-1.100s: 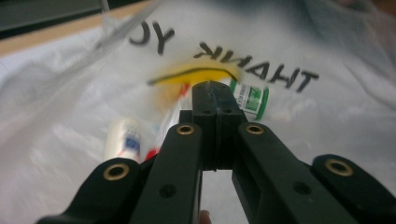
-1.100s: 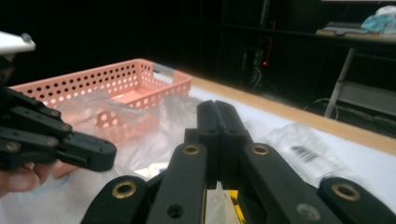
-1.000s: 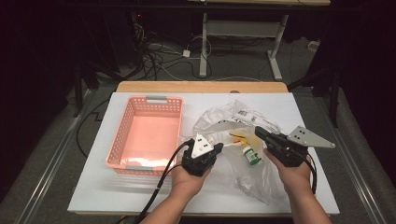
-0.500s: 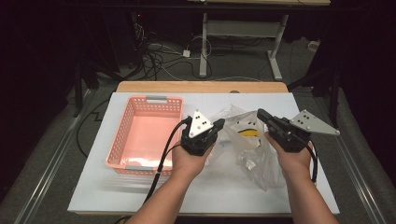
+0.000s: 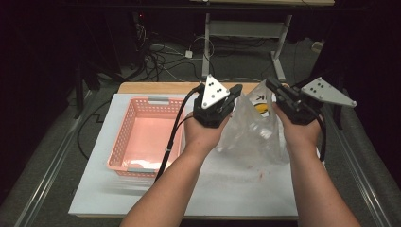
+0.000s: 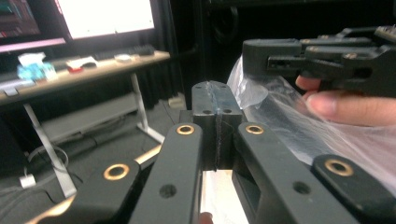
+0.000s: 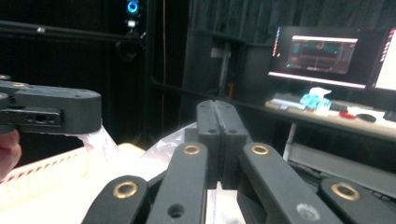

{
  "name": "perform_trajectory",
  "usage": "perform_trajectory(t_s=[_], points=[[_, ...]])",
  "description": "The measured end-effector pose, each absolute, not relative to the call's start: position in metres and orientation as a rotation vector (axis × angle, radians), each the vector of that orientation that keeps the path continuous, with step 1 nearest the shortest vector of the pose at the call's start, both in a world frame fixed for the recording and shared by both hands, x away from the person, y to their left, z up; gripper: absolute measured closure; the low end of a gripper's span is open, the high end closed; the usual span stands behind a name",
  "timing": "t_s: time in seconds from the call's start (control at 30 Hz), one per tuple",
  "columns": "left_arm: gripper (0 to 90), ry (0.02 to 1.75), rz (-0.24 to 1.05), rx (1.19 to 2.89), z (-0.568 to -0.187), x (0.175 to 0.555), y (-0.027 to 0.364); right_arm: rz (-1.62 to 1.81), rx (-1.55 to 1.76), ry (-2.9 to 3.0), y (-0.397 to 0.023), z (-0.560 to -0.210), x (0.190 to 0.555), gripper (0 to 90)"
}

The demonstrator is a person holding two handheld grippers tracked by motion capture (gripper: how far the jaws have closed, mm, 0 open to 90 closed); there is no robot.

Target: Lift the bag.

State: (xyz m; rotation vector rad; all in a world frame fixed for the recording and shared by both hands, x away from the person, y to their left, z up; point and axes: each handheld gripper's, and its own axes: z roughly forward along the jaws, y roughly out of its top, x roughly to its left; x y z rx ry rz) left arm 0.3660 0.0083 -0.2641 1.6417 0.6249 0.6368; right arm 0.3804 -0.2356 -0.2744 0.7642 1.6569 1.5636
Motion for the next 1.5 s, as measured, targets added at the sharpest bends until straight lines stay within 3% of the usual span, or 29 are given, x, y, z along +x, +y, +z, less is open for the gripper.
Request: perform_trajectory(t_s=[0.33, 0.63, 0.8, 1.1, 1.4, 1.5], points=[[89.0, 0.542, 0.664, 1.555, -0.212, 0.368, 0.001, 1.572, 0.729, 1.564, -0.23, -0.226, 0.394, 90.0], [89.0, 0.505, 0.587, 1.523, -0.197, 0.376, -0.014, 1.483, 0.892, 1.736, -0.228, -0.29, 0.426, 90.0], [88.9, 0.509, 0.673, 1.5, -0.182, 0.383, -0.01, 1.483, 0.923, 1.723, -0.24, -0.297, 0.429, 90.0], [88.9, 0.656, 0.598, 1.596, -0.23, 0.425, -0.001, 1.545, 0.806, 1.58, -0.255, -0.24, 0.41, 90.0], [87.8, 0.657, 0.572, 1.694, -0.275, 0.41, 0.012, 1.482, 0.887, 1.662, -0.256, -0.275, 0.419, 90.0], [76.3, 0.66, 0.579, 1.684, -0.281, 0.398, 0.023, 1.468, 0.891, 1.683, -0.256, -0.277, 0.419, 90.0]])
